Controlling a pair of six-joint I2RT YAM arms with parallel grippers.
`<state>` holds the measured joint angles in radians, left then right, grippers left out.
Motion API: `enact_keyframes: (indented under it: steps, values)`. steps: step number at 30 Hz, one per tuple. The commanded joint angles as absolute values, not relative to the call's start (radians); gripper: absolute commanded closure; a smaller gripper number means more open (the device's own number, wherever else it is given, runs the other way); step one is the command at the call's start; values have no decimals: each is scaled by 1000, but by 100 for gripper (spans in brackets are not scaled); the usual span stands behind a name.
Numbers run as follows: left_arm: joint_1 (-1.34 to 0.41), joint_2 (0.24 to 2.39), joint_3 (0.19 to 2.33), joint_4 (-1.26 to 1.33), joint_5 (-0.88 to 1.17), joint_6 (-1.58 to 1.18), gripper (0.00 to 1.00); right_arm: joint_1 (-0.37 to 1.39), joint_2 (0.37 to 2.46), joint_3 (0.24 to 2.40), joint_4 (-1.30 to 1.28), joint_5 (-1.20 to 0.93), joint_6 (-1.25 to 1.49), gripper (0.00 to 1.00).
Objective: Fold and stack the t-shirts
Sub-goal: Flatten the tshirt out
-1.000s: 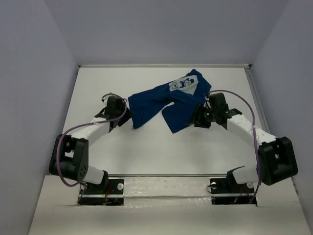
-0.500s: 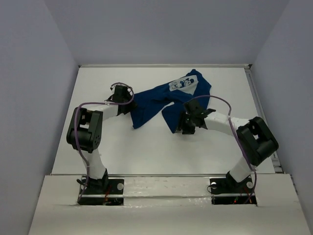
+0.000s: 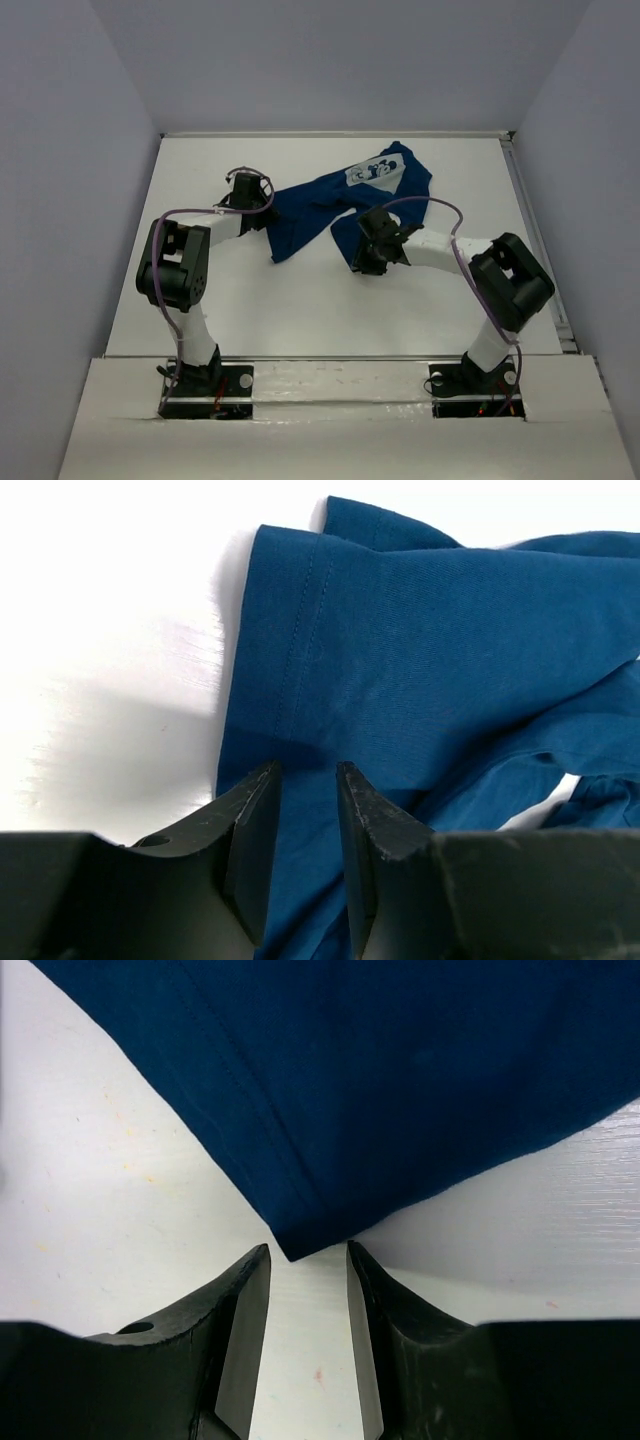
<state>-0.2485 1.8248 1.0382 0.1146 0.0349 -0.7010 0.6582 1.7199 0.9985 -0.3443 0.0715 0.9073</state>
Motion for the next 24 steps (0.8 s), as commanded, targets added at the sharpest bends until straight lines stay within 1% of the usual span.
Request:
enact_keyframes:
  steps: [1,3,8,11,12,13,14,16,18,20,21,23,24]
  values:
    - [-247,1804,1055,150,54,-707,72,676,1781,1031,-405,181,960,61]
    - [-247,1804,1054,153,63,-709,73,676,1787,1029,-410,190,974,62]
    - [-247,1815,1052,156,66,-709,74,676,1828,1045,-413,210,976,75]
    - [-247,1819,1052,163,69,-709,77,676,1856,1055,-414,213,957,86]
    - [-247,1822,1055,164,68,-710,79,676,1856,1052,-411,216,953,95]
    - [-247,1825,1057,169,67,-710,81,676,1847,1045,-413,225,948,98]
    - [-247,1828,1060,170,67,-710,83,676,1838,1040,-414,232,942,100]
    - [-247,1851,1084,170,63,-707,92,676,1809,1022,-425,258,917,100]
    - [-247,1867,1106,160,43,-700,99,676,1737,968,-446,268,893,100]
    - [-236,1891,1144,156,34,-690,100,676,1668,922,-481,278,881,100]
    - [-226,1907,1181,153,23,-684,100,676,1581,866,-526,273,871,100]
    - [-212,1922,1221,153,15,-675,100,676,1487,810,-581,258,862,100]
    - [-197,1940,1276,135,9,-663,100,676,1400,763,-639,235,862,100]
